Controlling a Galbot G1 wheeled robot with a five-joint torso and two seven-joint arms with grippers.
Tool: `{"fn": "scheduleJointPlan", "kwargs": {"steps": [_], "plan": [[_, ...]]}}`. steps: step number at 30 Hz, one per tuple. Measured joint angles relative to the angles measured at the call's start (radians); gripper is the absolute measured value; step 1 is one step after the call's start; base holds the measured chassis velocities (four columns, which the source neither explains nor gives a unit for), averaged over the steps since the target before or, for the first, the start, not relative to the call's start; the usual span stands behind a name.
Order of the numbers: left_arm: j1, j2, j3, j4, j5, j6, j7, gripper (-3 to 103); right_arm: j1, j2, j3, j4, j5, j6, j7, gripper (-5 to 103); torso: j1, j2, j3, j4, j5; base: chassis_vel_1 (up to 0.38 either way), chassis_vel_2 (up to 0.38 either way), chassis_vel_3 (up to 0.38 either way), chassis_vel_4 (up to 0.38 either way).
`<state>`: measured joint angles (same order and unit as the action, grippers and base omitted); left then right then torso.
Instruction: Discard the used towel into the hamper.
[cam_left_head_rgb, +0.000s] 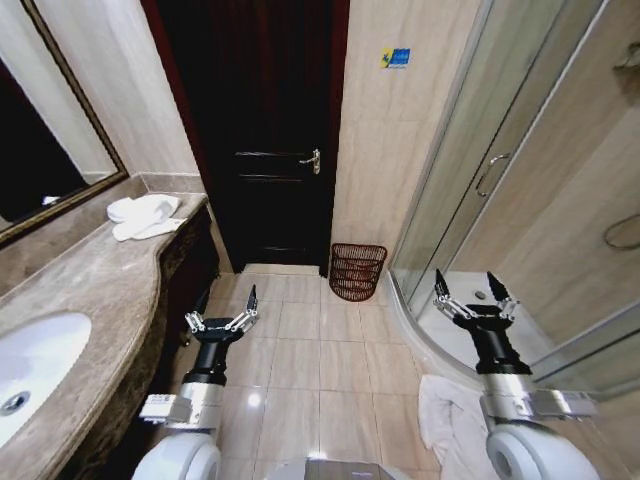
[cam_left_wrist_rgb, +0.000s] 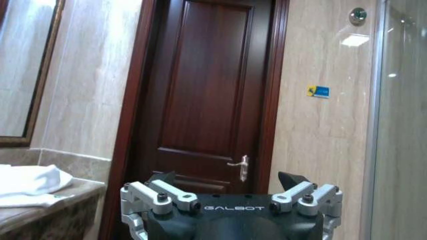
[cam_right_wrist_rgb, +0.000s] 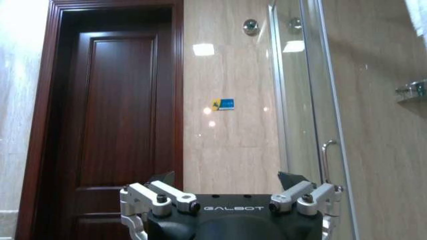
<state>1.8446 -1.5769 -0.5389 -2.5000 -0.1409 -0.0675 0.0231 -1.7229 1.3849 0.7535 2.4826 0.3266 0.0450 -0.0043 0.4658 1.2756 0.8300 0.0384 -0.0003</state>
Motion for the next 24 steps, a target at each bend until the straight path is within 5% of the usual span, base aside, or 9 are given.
{"fn": "scheduleJointPlan", "kwargs": {"steps": [24], "plan": [[0.000,-0.005,-0.002,0.000,0.001,-0.016,0.009,100,0.014,-0.010,0.003,-0.018,0.011,0.046,-0.019,100,0.000,0.000,0.000,0.0002,0.0003,-0.141,0.140,0.145,-0.145]]}}
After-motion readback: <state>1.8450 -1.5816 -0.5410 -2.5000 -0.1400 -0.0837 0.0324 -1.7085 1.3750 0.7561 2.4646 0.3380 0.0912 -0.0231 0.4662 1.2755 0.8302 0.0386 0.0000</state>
